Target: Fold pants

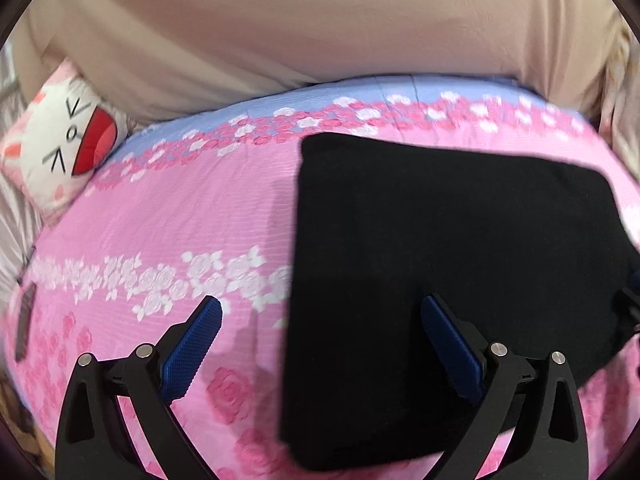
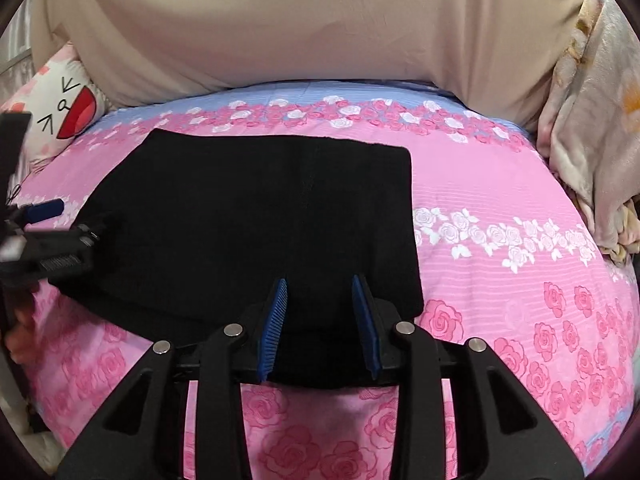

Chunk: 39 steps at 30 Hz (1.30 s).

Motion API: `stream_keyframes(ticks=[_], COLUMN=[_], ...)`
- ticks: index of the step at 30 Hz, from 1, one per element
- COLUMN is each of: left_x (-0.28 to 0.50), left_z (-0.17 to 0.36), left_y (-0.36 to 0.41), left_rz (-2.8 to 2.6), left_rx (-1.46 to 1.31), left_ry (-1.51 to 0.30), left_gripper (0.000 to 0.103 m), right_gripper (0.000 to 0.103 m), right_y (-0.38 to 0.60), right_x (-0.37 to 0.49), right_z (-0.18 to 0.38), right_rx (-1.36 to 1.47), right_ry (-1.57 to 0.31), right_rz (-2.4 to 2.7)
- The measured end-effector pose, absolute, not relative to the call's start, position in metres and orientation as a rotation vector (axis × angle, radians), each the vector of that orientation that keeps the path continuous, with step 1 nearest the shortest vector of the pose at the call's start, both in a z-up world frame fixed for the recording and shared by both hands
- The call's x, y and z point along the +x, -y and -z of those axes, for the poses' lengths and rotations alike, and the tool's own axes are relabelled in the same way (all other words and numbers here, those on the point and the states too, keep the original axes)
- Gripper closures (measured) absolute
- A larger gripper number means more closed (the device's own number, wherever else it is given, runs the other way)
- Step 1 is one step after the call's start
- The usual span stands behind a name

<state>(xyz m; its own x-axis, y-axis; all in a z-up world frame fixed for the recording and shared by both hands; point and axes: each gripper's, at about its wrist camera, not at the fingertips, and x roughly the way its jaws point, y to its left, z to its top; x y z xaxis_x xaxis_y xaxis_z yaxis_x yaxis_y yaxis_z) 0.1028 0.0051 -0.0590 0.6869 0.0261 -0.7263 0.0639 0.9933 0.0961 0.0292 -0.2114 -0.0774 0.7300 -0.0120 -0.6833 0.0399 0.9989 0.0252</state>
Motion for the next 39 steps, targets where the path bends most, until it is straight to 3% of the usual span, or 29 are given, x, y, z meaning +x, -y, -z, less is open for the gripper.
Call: stream_keyframes(ticks=[5,6,8,9,15,18,21,23,25,29,33,34,35,36,39], left_x=[0.090,0.090,0.088,0.087,0.074,0.073,0.073,0.075,0.075,0.077,0.079,0.079,0.078,0.078,0.085], left_z=[0.042,0.041,0.043,0.044,0.046,0.044,0.044,0.042,0.041,0.041,0.041,0.039,0.037,0.035,0.034], left_y=[-0.072,-0.083,-0.104,-0.111,-0.119,-0.119,-0.127,-0.136,-0.145,-0.158,-0.152,-0.149,-0.144,-0.138,-0.114], left_rz=[-0.109,-0.137,-0.176,-0.187,-0.168,-0.177,-0.181,-0.195,-0.209,-0.241,-0.228,-0.217,-0.207,-0.193,-0.144], left_rx=[0.038,0.027,-0.007,-0.020,0.004,0.036,0.022,-0.001,-0.015,-0.027,-0.026,-0.022,-0.016,-0.007,0.018], left_ry=[-0.795,-0.802,-0.816,-0.825,-0.817,-0.798,-0.796,-0.794,-0.791,-0.792,-0.806,-0.802,-0.792,-0.784,-0.775], left_gripper=[0.006,0.006,0.006,0.006,0.005,0.005,0.005,0.005,0.005,0.005,0.005,0.005,0.005,0.005,0.005], right_gripper=[0.065,0.061,0.040,0.039,0.039,0.041,0.056,0.076,0.083,0.083,0.082,0.075,0.059,0.054,0.054], right_y=[0.167,0.152,0.113,0.094,0.016,0.001,-0.012,-0.017,-0.022,-0.037,-0.022,-0.008,0.009,0.037,0.103], right_x=[0.006,0.006,0.008,0.010,0.026,0.039,0.053,0.063,0.068,0.078,0.062,0.053,0.045,0.036,0.035], right_z=[0.051,0.051,0.057,0.061,0.088,0.097,0.096,0.086,0.080,0.097,0.079,0.070,0.061,0.047,0.033], right_rx=[-0.020,-0.042,-0.113,-0.169,-0.493,-0.500,-0.484,-0.418,-0.386,-0.396,-0.379,-0.334,-0.274,-0.177,0.000], right_ry=[-0.688,-0.688,-0.688,-0.686,-0.667,-0.697,-0.707,-0.726,-0.730,-0.740,-0.718,-0.704,-0.688,-0.664,-0.663], right_rz=[-0.116,-0.162,-0.260,-0.285,-0.303,-0.366,-0.367,-0.382,-0.389,-0.400,-0.430,-0.441,-0.442,-0.424,-0.336])
